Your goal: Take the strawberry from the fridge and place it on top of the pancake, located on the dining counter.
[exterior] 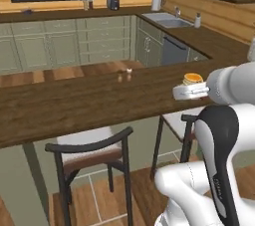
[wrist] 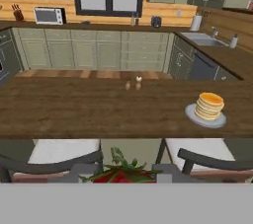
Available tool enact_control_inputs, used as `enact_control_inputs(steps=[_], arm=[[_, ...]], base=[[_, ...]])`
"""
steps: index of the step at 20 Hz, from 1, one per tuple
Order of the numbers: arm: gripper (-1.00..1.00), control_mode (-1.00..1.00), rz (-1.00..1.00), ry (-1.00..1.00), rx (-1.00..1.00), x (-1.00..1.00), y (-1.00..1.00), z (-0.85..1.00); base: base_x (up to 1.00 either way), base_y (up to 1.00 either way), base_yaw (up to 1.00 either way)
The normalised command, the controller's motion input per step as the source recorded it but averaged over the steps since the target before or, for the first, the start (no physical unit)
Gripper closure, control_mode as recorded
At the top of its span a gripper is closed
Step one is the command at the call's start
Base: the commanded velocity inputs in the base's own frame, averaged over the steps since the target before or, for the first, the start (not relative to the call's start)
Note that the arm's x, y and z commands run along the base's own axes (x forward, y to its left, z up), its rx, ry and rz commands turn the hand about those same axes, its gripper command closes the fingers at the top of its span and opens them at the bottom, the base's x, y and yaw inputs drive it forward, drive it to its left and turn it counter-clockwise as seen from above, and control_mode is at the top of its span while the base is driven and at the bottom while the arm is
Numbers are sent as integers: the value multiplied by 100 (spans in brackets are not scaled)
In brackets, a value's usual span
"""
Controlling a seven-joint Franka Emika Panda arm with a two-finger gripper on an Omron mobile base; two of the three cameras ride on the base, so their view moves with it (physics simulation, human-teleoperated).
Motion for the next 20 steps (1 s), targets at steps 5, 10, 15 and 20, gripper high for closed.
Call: enact_control_inputs(steps=[5,10,15,20], arm=[[100,100,0,0,0,0,0,0],[100,100,0,0,0,0,0,0],[100,100,0,0,0,0,0,0],[100,100,0,0,0,0,0,0]], base=[[82,-100,9],[71,-100,16],[8,-100,22],[28,-95,14]])
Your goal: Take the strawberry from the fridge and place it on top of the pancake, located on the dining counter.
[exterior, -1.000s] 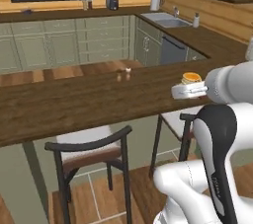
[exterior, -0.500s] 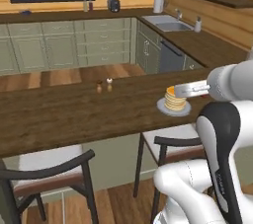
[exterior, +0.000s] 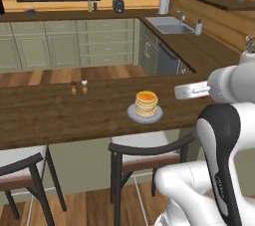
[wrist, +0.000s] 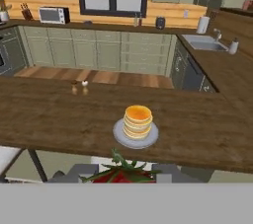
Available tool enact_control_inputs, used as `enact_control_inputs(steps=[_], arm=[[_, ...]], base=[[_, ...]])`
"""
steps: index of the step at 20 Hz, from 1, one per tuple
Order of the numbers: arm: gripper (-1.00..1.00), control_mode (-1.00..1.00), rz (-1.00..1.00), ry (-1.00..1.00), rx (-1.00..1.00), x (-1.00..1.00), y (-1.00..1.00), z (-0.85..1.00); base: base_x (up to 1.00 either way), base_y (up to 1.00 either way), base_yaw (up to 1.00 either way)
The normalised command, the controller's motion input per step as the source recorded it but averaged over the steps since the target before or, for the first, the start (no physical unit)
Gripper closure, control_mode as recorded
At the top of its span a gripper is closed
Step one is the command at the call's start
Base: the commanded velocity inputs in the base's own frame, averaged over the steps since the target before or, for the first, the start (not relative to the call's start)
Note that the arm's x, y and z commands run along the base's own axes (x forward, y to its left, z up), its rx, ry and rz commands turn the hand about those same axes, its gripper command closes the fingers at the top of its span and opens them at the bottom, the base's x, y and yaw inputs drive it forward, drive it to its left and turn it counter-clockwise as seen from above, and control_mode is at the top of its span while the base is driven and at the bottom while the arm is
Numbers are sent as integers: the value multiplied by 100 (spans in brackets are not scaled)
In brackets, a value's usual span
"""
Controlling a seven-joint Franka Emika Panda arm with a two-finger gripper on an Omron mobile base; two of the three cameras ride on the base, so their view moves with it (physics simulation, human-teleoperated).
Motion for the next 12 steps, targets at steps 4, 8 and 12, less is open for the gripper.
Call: enact_control_inputs(steps=[4,8,12], arm=[[100,100,0,0,0,0,0,0],[100,-100,0,4,5,25,-13,-3],[100,-100,-9,34,8,100,-34,-13]], base=[[88,-63,20],[75,-35,6],[0,0,0]])
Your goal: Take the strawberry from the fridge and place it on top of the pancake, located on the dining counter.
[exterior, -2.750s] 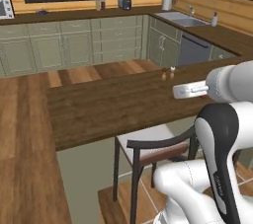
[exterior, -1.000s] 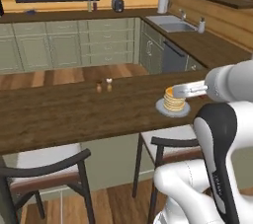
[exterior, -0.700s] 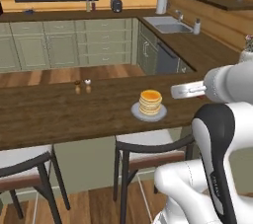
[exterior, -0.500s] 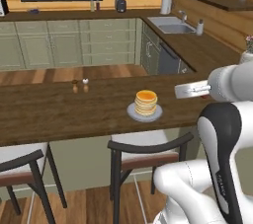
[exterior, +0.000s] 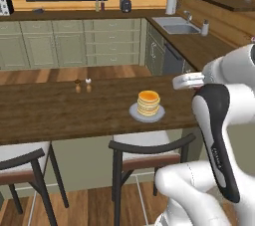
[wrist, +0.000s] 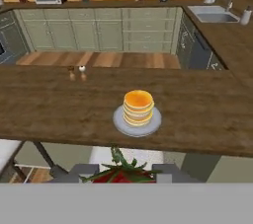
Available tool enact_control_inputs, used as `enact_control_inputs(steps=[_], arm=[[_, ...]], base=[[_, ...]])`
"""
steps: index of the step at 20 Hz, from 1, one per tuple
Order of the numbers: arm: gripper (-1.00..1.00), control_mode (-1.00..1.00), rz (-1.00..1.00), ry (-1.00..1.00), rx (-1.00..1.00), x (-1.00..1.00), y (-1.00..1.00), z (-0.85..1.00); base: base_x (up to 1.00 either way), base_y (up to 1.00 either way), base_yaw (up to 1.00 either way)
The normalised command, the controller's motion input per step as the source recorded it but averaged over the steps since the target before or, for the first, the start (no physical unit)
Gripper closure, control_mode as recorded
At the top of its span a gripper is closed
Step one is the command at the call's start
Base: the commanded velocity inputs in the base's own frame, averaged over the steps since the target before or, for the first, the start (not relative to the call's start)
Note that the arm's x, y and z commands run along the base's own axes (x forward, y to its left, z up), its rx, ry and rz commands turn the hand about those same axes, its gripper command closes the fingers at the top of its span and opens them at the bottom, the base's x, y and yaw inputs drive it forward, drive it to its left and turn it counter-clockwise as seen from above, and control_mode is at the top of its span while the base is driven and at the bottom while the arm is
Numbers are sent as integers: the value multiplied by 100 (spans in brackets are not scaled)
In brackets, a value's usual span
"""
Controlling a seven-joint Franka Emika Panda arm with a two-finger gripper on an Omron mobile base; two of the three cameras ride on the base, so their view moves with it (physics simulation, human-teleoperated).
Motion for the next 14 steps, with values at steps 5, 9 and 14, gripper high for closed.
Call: enact_control_inputs(steps=[5,9,14], arm=[[100,-100,-24,55,0,100,-19,-33],[100,-100,-18,39,-4,90,-9,-62],[100,-100,-8,7,-4,83,22,-58]], base=[[0,0,0],[0,0,0],[0,0,0]])
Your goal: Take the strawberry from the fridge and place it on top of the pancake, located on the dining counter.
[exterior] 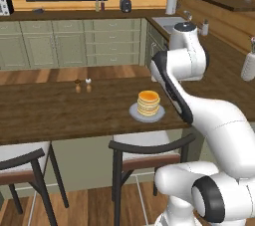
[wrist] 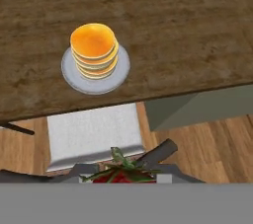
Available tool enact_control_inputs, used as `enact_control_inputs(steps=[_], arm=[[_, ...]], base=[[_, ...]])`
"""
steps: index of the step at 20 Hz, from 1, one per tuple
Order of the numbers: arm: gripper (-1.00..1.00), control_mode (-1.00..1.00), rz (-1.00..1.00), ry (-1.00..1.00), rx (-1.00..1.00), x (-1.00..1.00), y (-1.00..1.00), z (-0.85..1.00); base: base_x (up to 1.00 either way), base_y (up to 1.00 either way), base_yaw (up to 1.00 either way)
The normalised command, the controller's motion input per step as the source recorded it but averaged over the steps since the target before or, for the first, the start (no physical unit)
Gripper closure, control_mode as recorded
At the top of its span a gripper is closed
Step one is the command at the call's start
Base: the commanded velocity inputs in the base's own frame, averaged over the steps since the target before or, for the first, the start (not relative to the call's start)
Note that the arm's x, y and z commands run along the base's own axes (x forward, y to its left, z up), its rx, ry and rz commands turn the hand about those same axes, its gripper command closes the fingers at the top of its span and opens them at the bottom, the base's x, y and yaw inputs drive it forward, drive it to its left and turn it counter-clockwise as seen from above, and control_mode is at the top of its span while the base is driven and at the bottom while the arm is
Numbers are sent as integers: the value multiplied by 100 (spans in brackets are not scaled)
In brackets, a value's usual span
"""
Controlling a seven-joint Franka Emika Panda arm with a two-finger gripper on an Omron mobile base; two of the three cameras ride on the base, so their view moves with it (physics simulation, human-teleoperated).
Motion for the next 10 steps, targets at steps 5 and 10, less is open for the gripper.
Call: enact_control_inputs(steps=[5,10], arm=[[100,-100,0,4,0,73,21,-72],[100,-100,2,10,2,37,-17,-33]], base=[[0,0,0],[0,0,0]])
